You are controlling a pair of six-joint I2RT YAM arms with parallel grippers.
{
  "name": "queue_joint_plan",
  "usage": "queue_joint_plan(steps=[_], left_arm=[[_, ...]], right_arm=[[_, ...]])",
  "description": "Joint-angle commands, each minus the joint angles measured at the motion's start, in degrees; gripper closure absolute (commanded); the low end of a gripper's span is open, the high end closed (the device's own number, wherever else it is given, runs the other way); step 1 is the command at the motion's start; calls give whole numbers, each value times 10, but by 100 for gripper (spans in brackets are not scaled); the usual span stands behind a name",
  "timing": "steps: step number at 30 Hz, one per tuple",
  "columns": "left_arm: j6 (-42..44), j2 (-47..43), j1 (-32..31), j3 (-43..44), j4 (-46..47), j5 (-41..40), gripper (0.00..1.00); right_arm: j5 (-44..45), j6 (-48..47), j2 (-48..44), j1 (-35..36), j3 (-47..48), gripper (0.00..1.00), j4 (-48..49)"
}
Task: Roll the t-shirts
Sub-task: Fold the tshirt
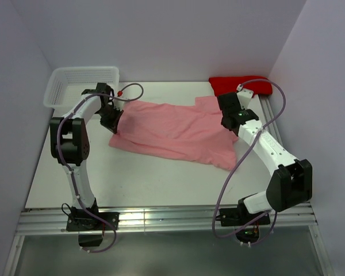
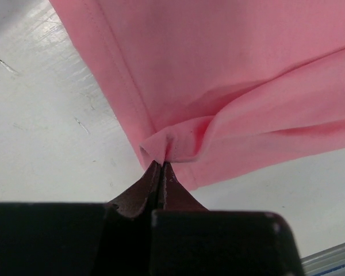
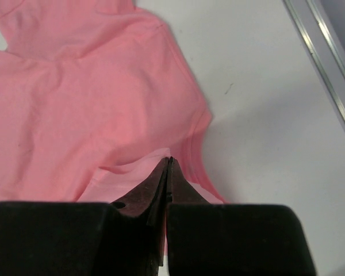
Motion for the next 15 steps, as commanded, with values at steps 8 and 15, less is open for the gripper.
queue_joint_plan(steps=[8,15], left_arm=[[-26,13,-2,36,20,-33,100],[-33,20,-8,58,21,-41,100]], right_arm=[[67,-11,35,-8,29,100,28],[57,-15,39,-18,32,100,49]])
